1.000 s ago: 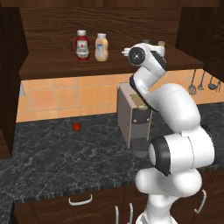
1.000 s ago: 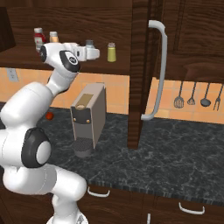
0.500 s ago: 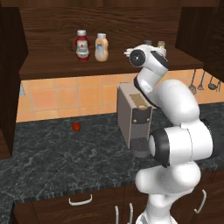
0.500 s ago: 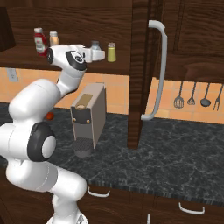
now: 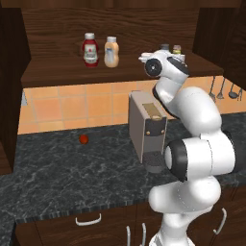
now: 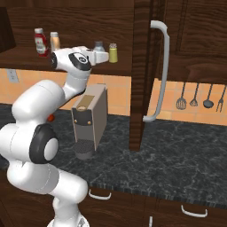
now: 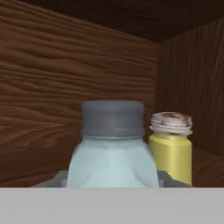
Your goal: Put the shaker and condiment bottle from the counter next to their counterparts in the cabinet.
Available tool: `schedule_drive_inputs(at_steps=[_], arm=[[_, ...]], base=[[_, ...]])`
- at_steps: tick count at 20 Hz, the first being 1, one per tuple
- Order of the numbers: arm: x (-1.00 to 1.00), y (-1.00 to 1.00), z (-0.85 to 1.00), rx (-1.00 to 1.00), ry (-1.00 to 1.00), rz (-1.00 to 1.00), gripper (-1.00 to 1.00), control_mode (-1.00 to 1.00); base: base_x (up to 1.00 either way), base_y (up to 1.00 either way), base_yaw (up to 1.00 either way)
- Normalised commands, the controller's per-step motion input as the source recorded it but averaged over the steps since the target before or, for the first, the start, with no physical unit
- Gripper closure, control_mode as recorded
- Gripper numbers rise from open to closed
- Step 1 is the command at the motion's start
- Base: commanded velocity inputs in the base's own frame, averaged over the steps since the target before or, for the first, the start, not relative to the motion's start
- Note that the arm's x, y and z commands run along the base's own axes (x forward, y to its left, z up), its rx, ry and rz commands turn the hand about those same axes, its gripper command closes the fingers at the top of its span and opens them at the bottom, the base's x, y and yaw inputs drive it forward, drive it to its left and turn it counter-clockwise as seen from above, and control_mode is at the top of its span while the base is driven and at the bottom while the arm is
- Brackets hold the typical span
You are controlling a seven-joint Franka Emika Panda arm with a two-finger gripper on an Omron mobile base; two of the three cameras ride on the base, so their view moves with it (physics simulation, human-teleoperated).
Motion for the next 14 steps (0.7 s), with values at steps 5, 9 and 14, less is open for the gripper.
schedule_drive_inputs(at_steps=[5, 9, 14], arm=[[0.00, 0.00, 0.00, 0.00, -0.14, 0.00, -1.00, -1.00], [-0.03, 0.00, -0.07, 0.00, -0.05, 0.00, -1.00, -1.00], [-0.89, 0.08, -0.01, 0.01, -0.13, 0.00, -1.00, -1.00]], base=[[0.00, 0.00, 0.00], [0.00, 0.00, 0.00], [0.00, 0.00, 0.00]])
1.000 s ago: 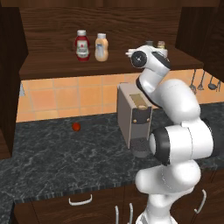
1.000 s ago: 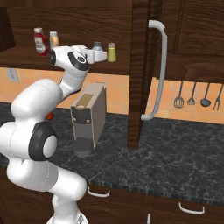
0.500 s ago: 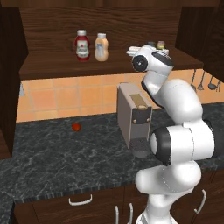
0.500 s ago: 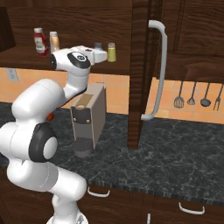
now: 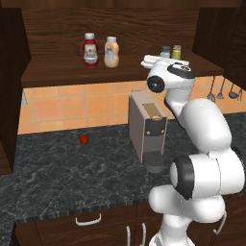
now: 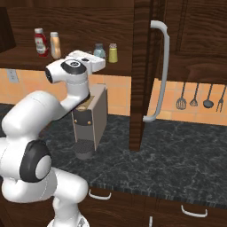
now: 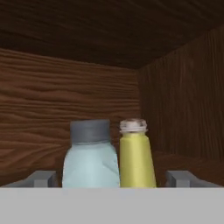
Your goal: Put the shaker and condiment bottle from the counter next to their counterparts in the cabinet.
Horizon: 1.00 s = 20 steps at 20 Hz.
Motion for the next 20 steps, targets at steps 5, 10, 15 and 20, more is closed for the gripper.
schedule_drive_inputs(at_steps=[5, 10, 15, 20], arm=[[-1.00, 0.13, 0.18, 0.00, 0.00, -0.01, -1.00, -1.00], [-1.00, 0.37, 0.41, 0.03, -0.06, 0.00, -1.00, -1.00], [-1.00, 0.12, 0.21, 0.02, -0.06, 0.00, -1.00, -1.00], [-1.00, -0.05, 0.07, 0.00, 0.11, 0.05, -1.00, -1.00]], base=[[0.00, 0.00, 0.00], [0.00, 0.00, 0.00], [0.00, 0.00, 0.00], [0.00, 0.00, 0.00]])
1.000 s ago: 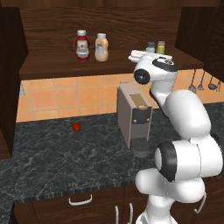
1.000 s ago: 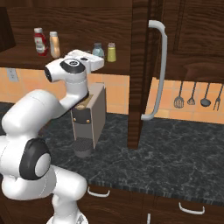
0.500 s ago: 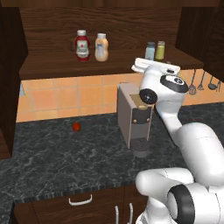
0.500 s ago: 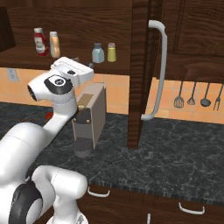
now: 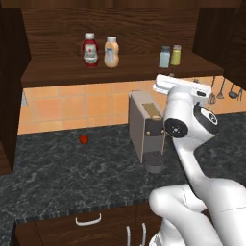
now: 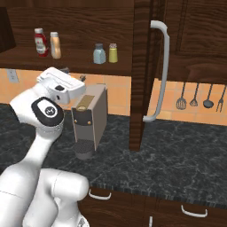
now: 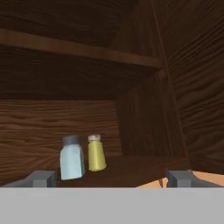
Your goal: Put the shaker and condiment bottle from the counter next to their counterparts in the cabinet.
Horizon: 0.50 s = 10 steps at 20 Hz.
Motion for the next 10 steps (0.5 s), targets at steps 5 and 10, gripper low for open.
schedule_drive_inputs(at_steps=[5, 10], arm=[[-1.00, -0.22, 0.14, -0.04, 0.17, 0.12, -1.00, -1.00], [-1.00, -0.36, 0.12, -0.01, 0.10, 0.13, -1.00, -1.00]], base=[[0.00, 0.00, 0.00], [0.00, 0.00, 0.00]])
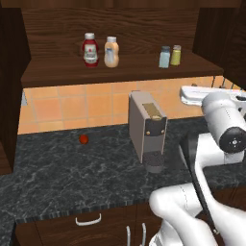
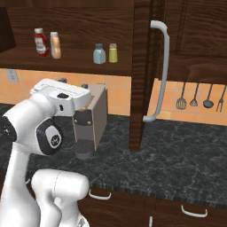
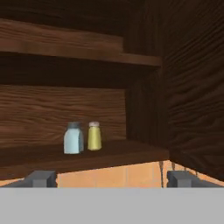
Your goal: Put the shaker and condiment bottle from the counter next to their counterparts in the cabinet.
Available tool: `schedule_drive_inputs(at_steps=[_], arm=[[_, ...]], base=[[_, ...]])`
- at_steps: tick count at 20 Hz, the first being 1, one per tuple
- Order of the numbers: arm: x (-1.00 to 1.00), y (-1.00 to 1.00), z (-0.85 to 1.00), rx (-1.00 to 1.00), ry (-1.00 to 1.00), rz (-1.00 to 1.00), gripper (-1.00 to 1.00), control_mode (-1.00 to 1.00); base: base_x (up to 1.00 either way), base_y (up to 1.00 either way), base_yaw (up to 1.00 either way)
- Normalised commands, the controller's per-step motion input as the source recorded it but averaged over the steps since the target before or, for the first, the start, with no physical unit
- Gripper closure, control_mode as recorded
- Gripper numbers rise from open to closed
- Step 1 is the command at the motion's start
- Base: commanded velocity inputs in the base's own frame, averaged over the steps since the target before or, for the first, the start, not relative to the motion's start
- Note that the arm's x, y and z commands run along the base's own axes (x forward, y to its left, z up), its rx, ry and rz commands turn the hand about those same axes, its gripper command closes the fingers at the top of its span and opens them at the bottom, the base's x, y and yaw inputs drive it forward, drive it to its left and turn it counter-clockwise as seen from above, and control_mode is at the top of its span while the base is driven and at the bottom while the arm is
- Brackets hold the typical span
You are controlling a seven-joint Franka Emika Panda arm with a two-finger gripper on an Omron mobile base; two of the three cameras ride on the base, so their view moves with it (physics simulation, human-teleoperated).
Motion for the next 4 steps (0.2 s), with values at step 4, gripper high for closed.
schedule_drive_inputs(at_steps=[4], arm=[[-1.00, -0.35, 0.04, 0.00, 0.02, 0.13, -1.00, -1.00]], base=[[0.00, 0.00, 0.00]])
